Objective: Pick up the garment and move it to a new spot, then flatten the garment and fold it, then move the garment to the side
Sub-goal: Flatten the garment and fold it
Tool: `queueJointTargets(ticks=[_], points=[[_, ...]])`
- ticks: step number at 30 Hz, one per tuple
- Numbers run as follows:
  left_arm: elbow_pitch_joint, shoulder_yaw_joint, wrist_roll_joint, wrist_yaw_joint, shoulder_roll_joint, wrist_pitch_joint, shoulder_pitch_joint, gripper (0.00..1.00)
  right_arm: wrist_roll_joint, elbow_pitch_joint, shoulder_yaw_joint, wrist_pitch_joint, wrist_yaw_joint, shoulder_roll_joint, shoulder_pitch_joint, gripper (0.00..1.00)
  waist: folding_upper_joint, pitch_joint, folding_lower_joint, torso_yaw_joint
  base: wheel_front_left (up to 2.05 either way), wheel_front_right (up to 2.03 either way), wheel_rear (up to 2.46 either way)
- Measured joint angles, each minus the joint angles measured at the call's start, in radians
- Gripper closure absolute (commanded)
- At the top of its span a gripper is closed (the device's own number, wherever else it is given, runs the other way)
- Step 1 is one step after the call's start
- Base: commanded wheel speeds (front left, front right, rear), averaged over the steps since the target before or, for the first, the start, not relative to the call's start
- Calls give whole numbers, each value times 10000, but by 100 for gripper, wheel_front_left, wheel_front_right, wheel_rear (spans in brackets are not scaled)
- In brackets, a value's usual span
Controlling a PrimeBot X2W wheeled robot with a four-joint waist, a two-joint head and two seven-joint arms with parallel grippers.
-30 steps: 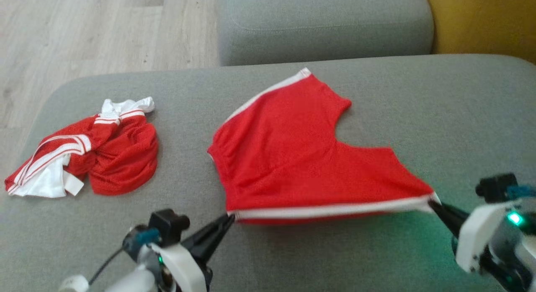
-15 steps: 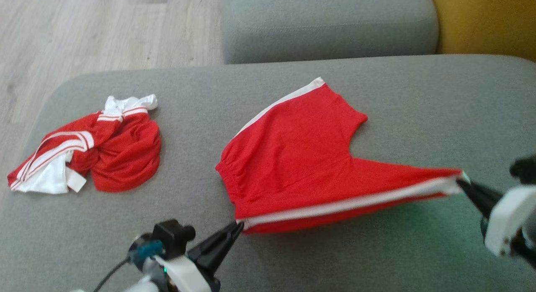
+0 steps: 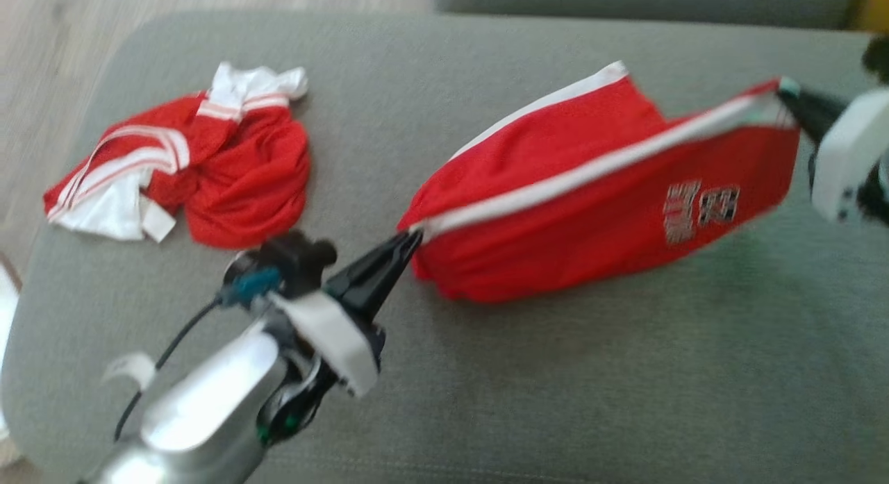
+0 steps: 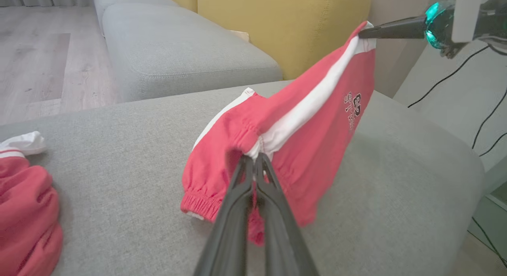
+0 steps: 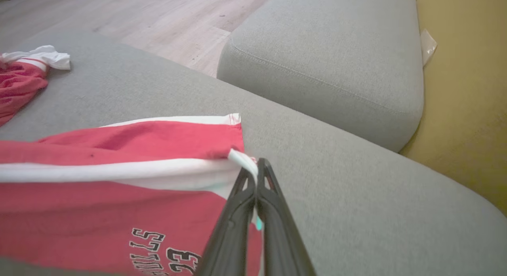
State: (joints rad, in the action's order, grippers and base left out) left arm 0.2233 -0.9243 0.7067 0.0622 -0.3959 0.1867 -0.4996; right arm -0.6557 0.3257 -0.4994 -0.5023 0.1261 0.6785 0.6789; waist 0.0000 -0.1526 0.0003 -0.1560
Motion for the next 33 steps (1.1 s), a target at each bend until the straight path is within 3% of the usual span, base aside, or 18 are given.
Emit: queueJointTargets(ticks=[11, 24, 25, 26, 27, 28, 33], points=[[1607, -40, -40, 447, 1034, 205, -1602, 100, 132, 1879, -1760, 146, 0, 115, 2910, 100, 0, -1313, -1, -831, 0, 0, 0], [3120, -357, -27, 623, 1806, 541, -2626, 100, -167, 3655, -3371, 895, 0, -17, 4549, 100, 0, -2331, -2, -1446, 0, 0, 0], [3210, -384, 2, 623, 1847, 541, -2681, 100, -247, 3789, -3448, 901, 0, -52, 4635, 84, 0, -2382, -3, -1459, 0, 0, 0], [3308, -393, 19, 625, 1881, 543, -2724, 100, -261, 3894, -3549, 968, 0, -61, 4706, 0, 0, -2429, -3, -1465, 0, 0, 0], [3413, -391, 71, 625, 1906, 543, -2762, 77, -245, 4115, -3572, 1085, 2, -102, 4787, 0, 0, -2471, -2, -1465, 0, 0, 0], [3536, -395, 105, 625, 1931, 583, -2818, 3, -228, 4395, -3588, 1149, 2, -146, 4870, 0, 0, -2503, -2, -1458, 0, 0, 0], [4021, -219, 105, 625, 1948, 616, -2932, 0, -207, 5258, -3647, 1770, 2, -458, 5010, 0, -1, -2460, -3, -1301, 0, 0, 0]])
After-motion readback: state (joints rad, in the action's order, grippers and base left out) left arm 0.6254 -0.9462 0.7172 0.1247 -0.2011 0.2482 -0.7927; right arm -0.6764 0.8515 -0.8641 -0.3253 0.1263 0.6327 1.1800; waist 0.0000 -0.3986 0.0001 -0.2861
